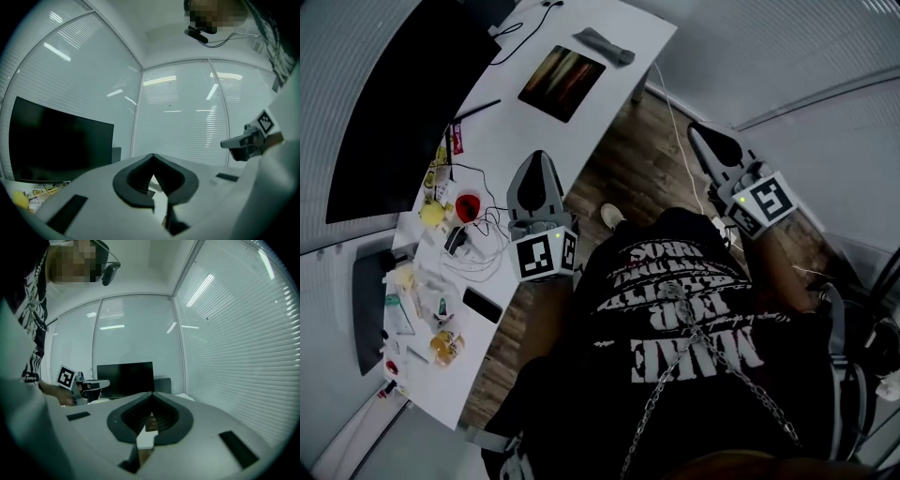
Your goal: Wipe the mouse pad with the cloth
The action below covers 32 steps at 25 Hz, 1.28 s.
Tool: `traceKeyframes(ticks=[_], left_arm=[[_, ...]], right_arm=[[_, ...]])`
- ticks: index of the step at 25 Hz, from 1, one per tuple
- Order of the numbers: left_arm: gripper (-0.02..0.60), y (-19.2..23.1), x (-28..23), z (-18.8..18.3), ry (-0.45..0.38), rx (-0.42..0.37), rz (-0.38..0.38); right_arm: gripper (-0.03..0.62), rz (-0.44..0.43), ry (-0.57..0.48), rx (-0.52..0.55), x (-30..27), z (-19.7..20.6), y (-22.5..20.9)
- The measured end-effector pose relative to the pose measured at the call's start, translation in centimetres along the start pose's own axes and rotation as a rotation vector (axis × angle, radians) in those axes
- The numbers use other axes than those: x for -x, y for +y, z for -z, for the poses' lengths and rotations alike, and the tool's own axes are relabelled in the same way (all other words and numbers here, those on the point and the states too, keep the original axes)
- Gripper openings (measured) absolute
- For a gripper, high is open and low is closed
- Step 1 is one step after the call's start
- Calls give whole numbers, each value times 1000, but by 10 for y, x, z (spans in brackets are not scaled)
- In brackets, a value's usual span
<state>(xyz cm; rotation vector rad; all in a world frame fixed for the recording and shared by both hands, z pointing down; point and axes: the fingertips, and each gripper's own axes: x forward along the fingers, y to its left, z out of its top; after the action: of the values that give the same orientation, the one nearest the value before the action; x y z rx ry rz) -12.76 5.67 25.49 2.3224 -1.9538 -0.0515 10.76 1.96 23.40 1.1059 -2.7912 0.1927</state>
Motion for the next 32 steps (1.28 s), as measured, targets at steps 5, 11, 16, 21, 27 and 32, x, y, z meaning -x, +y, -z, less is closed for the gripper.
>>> traceKeyframes(ticks=[5, 11, 16, 21, 27, 32], left_arm=[[5, 19, -3, 5, 17, 16, -2], [5, 31, -11, 14, 37, 13, -8], [5, 45, -21, 17, 44, 6, -32], [79, 48, -43, 18, 53, 9, -29], [5, 47, -78, 31, 90, 61, -28], [5, 49, -120, 46, 140, 79, -60]], right_arm=[[0, 7, 0, 8, -23, -3, 10], [0, -18, -12, 61, -48, -8, 13], [2, -49, -42, 100, -71, -8, 9], [32, -27, -22, 85, -90, -4, -10], [9, -43, 34, 63, -112, 3, -43], [2, -44, 81, 43, -140, 8, -82]])
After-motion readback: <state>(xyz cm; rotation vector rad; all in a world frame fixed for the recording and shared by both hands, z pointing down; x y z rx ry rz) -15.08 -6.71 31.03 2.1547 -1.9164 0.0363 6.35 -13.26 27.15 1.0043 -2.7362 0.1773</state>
